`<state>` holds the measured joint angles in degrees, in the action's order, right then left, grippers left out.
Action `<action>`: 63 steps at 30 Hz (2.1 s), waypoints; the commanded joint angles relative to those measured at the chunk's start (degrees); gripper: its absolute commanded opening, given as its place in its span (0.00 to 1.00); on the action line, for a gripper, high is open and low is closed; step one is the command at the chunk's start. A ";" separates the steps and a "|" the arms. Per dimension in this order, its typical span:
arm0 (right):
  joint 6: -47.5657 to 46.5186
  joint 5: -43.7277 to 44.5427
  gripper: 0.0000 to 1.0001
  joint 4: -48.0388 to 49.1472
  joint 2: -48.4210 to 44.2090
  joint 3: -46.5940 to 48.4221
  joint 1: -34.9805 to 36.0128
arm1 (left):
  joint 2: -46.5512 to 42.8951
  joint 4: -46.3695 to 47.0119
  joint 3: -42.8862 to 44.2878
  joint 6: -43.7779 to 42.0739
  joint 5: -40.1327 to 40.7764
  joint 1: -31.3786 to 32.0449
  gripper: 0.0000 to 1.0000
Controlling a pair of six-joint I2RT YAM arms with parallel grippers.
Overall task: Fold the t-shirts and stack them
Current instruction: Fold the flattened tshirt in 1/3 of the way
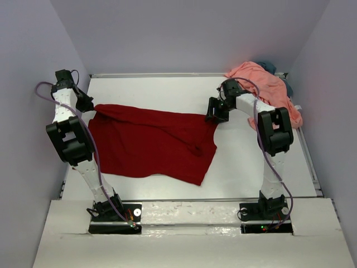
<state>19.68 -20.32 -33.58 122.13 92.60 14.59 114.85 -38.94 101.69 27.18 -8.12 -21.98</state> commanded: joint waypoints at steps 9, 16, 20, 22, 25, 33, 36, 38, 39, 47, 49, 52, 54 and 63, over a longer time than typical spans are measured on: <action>-0.87 1.16 0.56 1.06 3.99 5.75 -1.32 | -4.54 -0.35 -1.40 -2.57 1.97 -0.70 0.00; -1.49 1.42 0.40 -0.17 6.46 9.44 -2.46 | -5.77 1.76 -5.88 -2.39 0.91 -0.79 0.00; -2.10 1.33 0.31 -1.83 9.26 13.82 -4.21 | -6.30 2.37 -7.56 -2.39 1.09 -0.70 0.00; -2.19 1.24 0.24 -2.45 10.32 15.50 -4.75 | -6.39 2.29 -8.00 -2.39 1.35 -0.70 0.00; -2.19 1.42 0.23 -3.50 12.25 18.75 -5.36 | -6.39 2.37 -8.17 -2.48 1.70 -0.70 0.00; -2.46 2.12 0.23 -5.44 17.53 27.28 -6.50 | -6.21 2.73 -8.52 -1.95 1.62 -0.52 0.00; -2.37 1.77 0.23 -5.79 19.55 29.92 -7.12 | -6.13 2.73 -8.61 -1.69 1.88 -0.09 0.00; -2.19 1.60 0.22 -6.14 20.95 31.76 -7.64 | -6.13 2.73 -8.70 -1.60 1.97 0.09 0.00; -2.19 1.60 0.21 -6.14 21.40 32.20 -7.65 | -6.21 2.73 -8.79 -1.43 2.05 0.18 0.00; -1.05 0.89 0.18 -6.23 25.79 38.70 -10.99 | -6.30 2.99 -9.14 -0.73 2.32 1.58 0.00; -1.05 0.54 0.19 -6.32 26.58 40.46 -11.51 | -6.30 2.99 -9.14 -0.64 2.58 1.94 0.00; -0.96 -1.30 0.62 -6.32 25.19 39.95 -11.51 | -6.39 2.90 -8.97 -0.37 2.84 2.55 0.00; -0.79 -1.83 0.72 -5.97 23.43 38.28 -11.51 | -6.48 2.90 -8.79 -0.37 3.02 2.73 0.00; 0.09 -6.05 0.71 -4.83 13.49 27.47 -11.51 | -6.83 2.99 -8.79 -0.02 3.28 3.70 0.00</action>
<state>19.70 -24.34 -38.54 140.57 122.32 3.38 112.40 -35.83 93.23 26.96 -5.34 -18.61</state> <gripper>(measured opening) 0.716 0.014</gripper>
